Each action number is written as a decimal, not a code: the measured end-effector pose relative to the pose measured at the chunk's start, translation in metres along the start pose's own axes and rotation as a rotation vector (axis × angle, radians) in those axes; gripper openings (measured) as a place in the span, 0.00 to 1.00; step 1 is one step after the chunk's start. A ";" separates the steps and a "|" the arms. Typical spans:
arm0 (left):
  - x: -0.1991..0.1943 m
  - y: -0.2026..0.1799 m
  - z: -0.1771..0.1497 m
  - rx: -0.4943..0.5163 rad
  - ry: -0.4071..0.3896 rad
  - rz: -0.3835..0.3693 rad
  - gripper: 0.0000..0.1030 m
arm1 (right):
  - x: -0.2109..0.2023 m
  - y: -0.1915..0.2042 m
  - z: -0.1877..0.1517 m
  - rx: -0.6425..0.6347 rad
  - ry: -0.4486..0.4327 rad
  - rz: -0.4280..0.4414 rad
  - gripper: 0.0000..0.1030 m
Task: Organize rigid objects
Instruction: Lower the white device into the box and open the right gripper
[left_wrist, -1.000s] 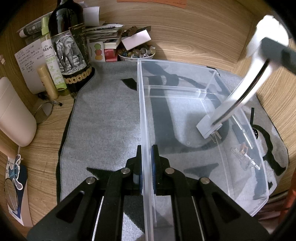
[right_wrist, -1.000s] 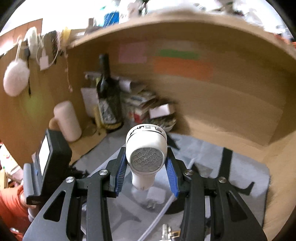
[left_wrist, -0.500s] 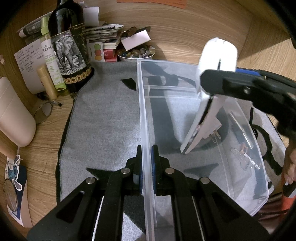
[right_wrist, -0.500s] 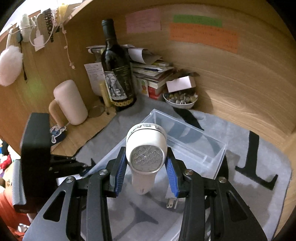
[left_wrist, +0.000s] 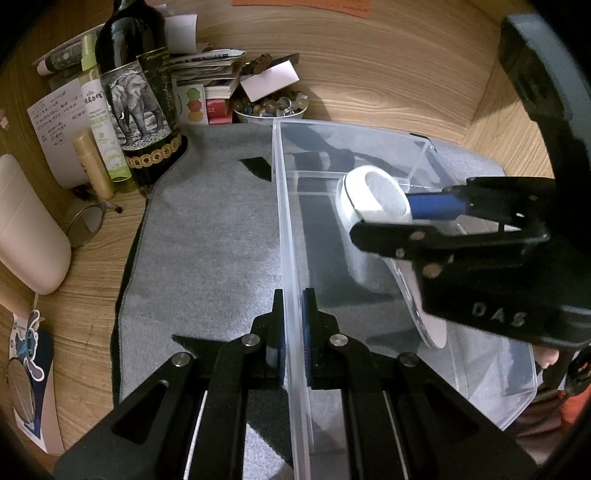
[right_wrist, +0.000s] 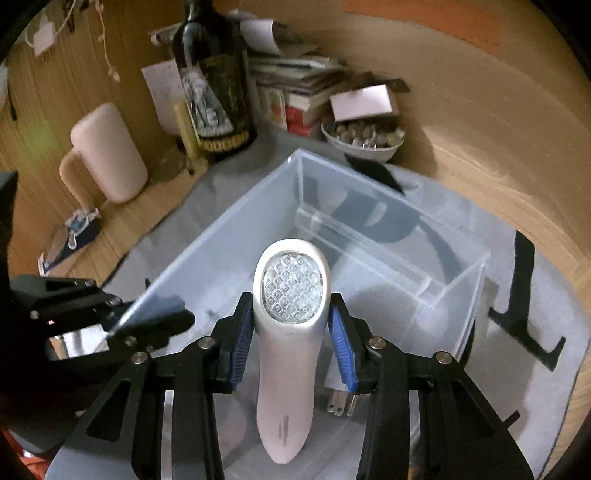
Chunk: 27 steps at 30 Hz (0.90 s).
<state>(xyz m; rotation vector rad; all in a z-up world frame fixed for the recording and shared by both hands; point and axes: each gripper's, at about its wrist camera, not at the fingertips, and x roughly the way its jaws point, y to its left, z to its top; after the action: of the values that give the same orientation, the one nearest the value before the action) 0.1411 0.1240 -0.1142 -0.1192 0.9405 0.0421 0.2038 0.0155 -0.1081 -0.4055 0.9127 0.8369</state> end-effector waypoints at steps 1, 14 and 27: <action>0.000 0.000 0.000 0.000 0.000 0.000 0.07 | 0.001 0.000 0.000 -0.001 0.007 -0.001 0.36; -0.001 -0.003 0.000 0.004 -0.003 0.008 0.06 | -0.010 -0.005 -0.004 0.010 -0.006 0.002 0.37; -0.001 -0.004 -0.001 0.001 -0.003 0.009 0.06 | -0.081 -0.019 -0.004 0.032 -0.220 -0.117 0.80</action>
<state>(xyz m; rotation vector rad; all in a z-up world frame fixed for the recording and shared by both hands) 0.1399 0.1198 -0.1134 -0.1139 0.9383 0.0497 0.1892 -0.0362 -0.0445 -0.3283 0.6909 0.7419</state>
